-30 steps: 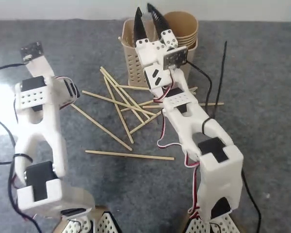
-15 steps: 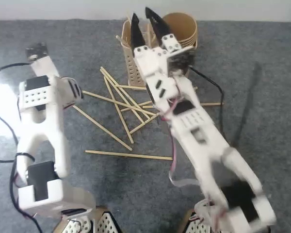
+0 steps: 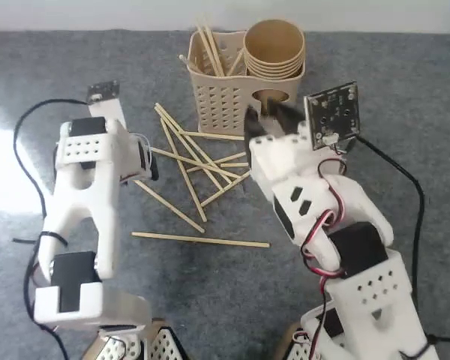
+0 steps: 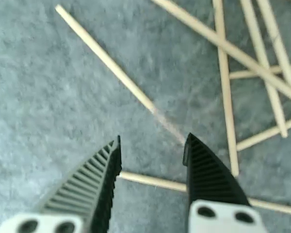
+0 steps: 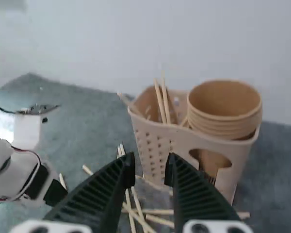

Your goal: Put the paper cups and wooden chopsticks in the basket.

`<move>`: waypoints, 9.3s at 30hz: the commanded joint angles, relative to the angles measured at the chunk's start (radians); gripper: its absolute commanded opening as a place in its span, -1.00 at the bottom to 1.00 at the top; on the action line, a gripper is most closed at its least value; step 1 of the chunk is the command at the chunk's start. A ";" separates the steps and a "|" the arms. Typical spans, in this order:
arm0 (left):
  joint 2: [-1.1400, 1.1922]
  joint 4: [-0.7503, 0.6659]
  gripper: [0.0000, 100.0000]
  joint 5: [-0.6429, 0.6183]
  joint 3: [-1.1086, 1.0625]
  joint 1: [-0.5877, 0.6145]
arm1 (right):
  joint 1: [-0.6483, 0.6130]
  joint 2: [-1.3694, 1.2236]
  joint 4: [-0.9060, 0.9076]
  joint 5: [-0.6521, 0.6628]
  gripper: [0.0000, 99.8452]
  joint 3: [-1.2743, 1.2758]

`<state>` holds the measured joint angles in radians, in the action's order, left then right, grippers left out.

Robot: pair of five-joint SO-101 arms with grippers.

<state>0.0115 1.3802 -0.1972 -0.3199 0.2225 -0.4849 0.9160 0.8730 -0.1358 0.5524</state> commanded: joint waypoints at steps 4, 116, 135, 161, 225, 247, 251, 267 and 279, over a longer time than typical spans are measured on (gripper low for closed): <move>-0.292 -0.051 -0.60 0.028 -0.213 -0.005 | -0.048 0.021 0.288 -0.071 -0.77 -0.071; 0.143 -1.352 -0.58 0.037 0.415 -0.364 | -0.398 -0.556 0.255 0.236 -0.77 0.252; -0.414 -0.664 -0.57 0.044 0.410 -0.193 | -0.398 -0.565 0.249 0.238 -0.76 0.250; -1.068 -0.288 -0.57 0.043 -0.134 0.167 | -0.360 -0.812 0.412 0.287 -0.76 -0.153; -1.298 -0.479 -0.58 -0.109 -0.866 0.609 | -0.340 -0.719 0.463 0.385 -0.98 -0.267; -1.298 -0.496 -0.58 -0.112 -0.908 0.601 | 0.019 -0.111 -0.458 -0.069 -0.98 -0.172; -1.298 -0.502 -0.58 -0.112 -0.928 0.568 | 0.064 -0.182 -0.696 -0.147 -0.98 -0.129; -1.298 -0.502 -0.58 -0.112 -0.932 0.565 | 0.120 -0.862 -1.087 -0.157 -0.98 -0.382; -1.298 -0.517 -0.58 -0.112 -0.941 0.563 | 0.114 -1.115 -0.921 -0.133 -0.86 -0.649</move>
<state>-1.2743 0.8999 -0.2954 -1.2574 0.7933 -0.3560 -0.2194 -0.1151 -0.2831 -0.0169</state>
